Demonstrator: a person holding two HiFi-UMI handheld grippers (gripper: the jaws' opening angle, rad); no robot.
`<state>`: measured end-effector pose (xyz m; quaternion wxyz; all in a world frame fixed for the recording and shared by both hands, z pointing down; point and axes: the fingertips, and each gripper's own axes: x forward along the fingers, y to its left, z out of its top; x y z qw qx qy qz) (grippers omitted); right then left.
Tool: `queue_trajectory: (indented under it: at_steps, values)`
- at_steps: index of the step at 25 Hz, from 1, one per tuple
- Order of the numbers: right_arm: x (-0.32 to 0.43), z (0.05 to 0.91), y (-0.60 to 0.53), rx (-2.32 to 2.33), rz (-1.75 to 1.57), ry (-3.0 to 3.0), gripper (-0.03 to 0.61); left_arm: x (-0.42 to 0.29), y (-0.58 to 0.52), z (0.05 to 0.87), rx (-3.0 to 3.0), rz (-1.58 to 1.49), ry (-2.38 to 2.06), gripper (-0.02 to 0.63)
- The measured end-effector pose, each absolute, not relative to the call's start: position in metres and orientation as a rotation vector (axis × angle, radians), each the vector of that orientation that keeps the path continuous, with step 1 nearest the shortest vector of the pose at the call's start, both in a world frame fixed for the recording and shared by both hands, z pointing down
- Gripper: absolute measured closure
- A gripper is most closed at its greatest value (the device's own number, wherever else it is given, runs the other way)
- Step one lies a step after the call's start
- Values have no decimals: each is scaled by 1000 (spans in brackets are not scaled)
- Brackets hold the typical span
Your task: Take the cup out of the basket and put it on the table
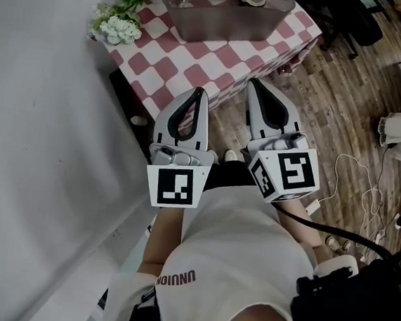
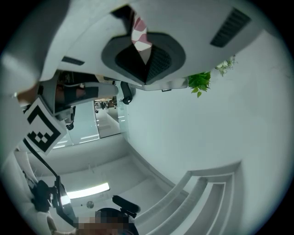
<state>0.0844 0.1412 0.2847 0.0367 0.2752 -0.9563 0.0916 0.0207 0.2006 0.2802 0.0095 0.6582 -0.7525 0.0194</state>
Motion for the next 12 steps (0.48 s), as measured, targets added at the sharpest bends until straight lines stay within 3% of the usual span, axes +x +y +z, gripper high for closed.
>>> queue_trajectory:
  at_steps: [12]
  values:
    - [86, 292, 141, 986, 302, -2896, 560, 14, 201, 285, 2127, 45, -2287, 601]
